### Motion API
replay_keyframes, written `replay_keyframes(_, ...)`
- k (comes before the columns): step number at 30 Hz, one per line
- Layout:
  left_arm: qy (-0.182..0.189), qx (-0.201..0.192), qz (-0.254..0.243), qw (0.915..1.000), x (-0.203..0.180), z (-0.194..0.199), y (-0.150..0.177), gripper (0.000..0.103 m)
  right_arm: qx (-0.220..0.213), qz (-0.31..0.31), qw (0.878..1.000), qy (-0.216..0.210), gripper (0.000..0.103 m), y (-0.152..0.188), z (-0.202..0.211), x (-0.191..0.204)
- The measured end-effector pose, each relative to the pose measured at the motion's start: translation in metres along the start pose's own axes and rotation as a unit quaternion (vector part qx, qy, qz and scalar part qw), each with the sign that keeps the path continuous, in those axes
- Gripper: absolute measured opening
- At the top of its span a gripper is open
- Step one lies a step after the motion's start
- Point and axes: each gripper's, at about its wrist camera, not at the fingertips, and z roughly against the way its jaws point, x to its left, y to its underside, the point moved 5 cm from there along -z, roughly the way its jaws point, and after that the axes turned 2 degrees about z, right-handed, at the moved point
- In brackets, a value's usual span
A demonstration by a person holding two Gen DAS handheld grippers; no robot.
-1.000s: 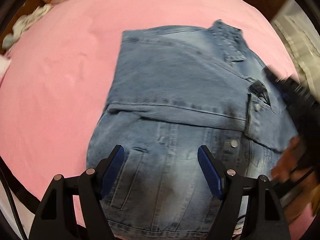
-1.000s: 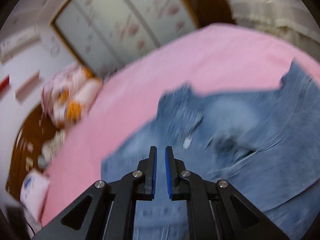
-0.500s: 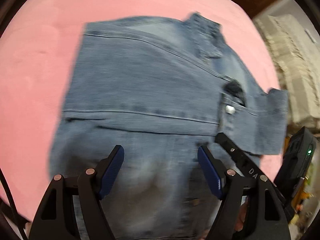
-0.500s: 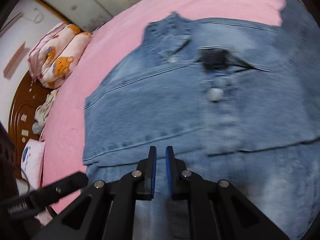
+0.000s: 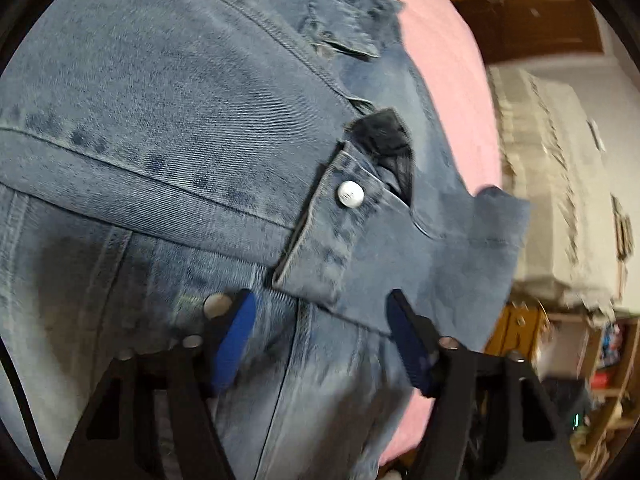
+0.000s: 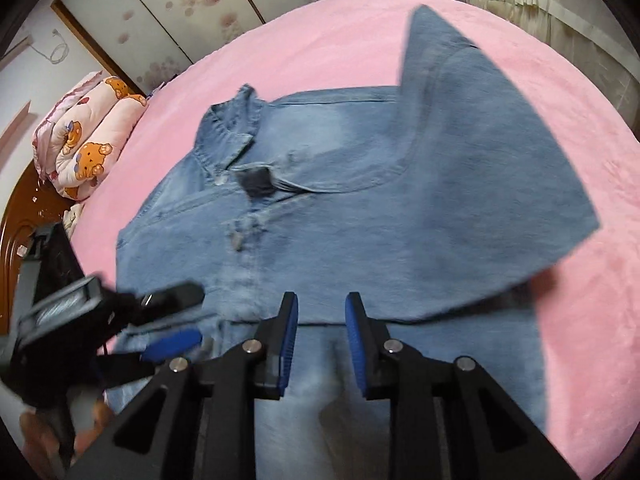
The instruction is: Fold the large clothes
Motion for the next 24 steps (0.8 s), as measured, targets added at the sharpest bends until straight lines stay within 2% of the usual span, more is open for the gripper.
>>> replay_keyframes(3,0.003,-0.01,0.033,0.9994,-0.004,-0.018,0.0,0.059,0.018,-0.002,1.0,0.001,0.024,0.007,0.005,-0.022)
replay_keyframes(8,-0.031,-0.027,0.071,0.9966,-0.006,-0.044,0.003,0.058,0.045,0.015,0.999,0.017,0.024,0.022,0.013,-0.055)
replay_keyframes(9,-0.037,-0.031,0.077,0.9959,-0.007,-0.047,0.003,0.056,0.048,0.02,0.998,0.024,0.027,0.024,0.015,-0.061)
replay_keyframes(10,-0.048,-0.036,0.081,0.9949,-0.007,-0.046,0.002,0.043,0.051,0.026,0.998,0.033,0.036,0.025,0.017,-0.066)
replay_keyframes(12,-0.078,-0.045,0.082,0.9925,-0.015,-0.047,0.001,0.028,0.05,0.032,0.997,0.044,0.047,0.026,0.02,-0.077)
replay_keyframes(14,-0.089,-0.066,0.076,0.9909,-0.029,-0.043,0.003,0.014,0.048,0.037,0.997,0.058,0.049,0.024,0.021,-0.089)
replay_keyframes(16,-0.095,-0.09,0.052,0.9901,-0.051,-0.033,0.005,0.012,0.046,0.041,0.996,0.07,0.05,0.02,0.021,-0.098)
replay_keyframes(19,-0.051,-0.133,0.018,0.9896,-0.097,-0.014,0.004,0.01,0.039,0.042,0.996,0.075,0.05,0.011,0.019,-0.108)
replay_keyframes(21,-0.024,-0.162,-0.011,0.9864,-0.131,0.003,-0.007,0.007,0.034,0.053,0.995,0.075,0.05,0.002,0.014,-0.111)
replay_keyframes(24,0.005,-0.212,-0.054,0.9757,-0.172,0.037,-0.03,0.006,0.021,0.083,0.993,0.078,0.05,-0.012,0.007,-0.108)
